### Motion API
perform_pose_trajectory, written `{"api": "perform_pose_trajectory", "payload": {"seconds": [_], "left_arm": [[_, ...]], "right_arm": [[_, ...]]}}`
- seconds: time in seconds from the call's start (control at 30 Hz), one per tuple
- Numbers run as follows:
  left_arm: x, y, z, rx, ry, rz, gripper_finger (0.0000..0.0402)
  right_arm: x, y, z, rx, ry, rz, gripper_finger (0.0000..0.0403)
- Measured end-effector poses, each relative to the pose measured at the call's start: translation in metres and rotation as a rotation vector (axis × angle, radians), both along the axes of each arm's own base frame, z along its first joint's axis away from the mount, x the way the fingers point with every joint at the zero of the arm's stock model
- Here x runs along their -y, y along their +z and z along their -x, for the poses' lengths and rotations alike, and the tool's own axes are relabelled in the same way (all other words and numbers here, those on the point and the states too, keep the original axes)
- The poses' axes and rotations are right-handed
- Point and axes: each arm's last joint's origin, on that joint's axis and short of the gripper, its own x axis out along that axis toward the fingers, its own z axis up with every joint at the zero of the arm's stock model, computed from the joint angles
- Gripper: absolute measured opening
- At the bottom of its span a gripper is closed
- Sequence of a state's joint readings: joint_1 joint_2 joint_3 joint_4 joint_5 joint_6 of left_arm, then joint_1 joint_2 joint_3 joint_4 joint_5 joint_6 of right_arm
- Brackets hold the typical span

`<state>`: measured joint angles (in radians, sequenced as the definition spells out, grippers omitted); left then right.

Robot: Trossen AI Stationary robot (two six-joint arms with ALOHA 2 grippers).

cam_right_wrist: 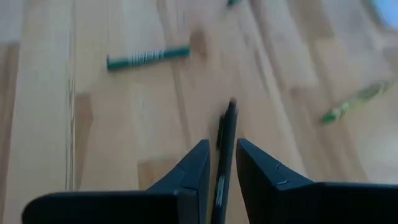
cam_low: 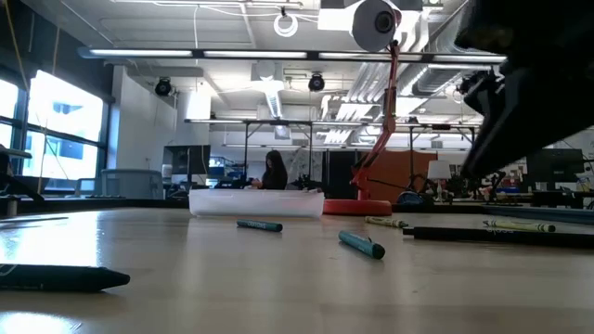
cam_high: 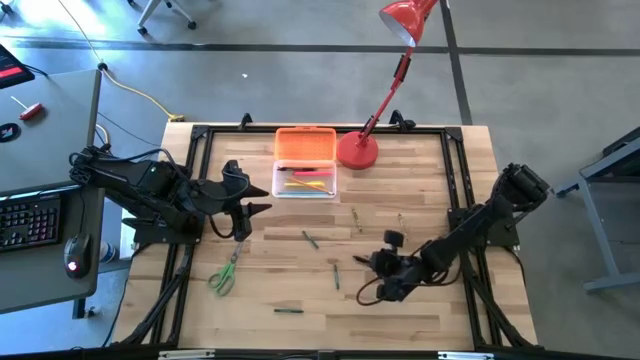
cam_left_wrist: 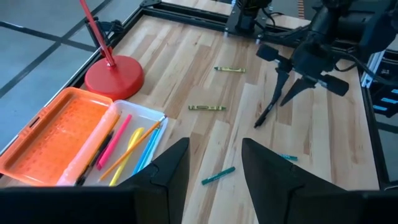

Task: Pick & place school supplies into a supply box
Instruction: Put the black pen into the orange supply box

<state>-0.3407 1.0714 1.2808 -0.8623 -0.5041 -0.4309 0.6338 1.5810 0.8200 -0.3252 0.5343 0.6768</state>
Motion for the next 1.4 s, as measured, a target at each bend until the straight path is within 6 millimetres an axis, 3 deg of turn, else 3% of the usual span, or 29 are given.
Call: {"api": "perform_pose_trajectory", "payload": {"seconds": [0.1, 0.3, 0.67, 1.0, 1.17, 1.4], "left_arm": [[0.000, 0.000, 0.000, 0.000, 0.002, -0.001, 0.0177], [0.000, 0.000, 0.000, -0.001, -0.001, -0.006, 0.0177], [0.000, 0.000, 0.000, -0.004, 0.001, -0.011, 0.0177], [0.000, 0.000, 0.000, -0.005, 0.002, -0.012, 0.0177], [0.000, -0.001, 0.000, -0.008, 0.002, -0.013, 0.0177], [0.000, 0.000, 0.000, -0.007, 0.002, -0.012, 0.0177]], "right_arm": [[-0.002, -0.002, 0.005, -0.021, 0.006, 0.027, 0.0065], [-0.005, -0.002, 0.008, 0.098, -0.120, 0.102, 0.0095], [-0.015, -0.054, 0.004, 0.025, -0.157, 0.195, 0.0134], [-0.018, -0.111, 0.004, 0.090, -0.291, 0.294, 0.0133], [-0.018, -0.123, 0.015, 0.225, -0.325, 0.230, 0.0119], [-0.002, -0.130, 0.039, 0.341, -0.290, 0.065, 0.0089]]}}
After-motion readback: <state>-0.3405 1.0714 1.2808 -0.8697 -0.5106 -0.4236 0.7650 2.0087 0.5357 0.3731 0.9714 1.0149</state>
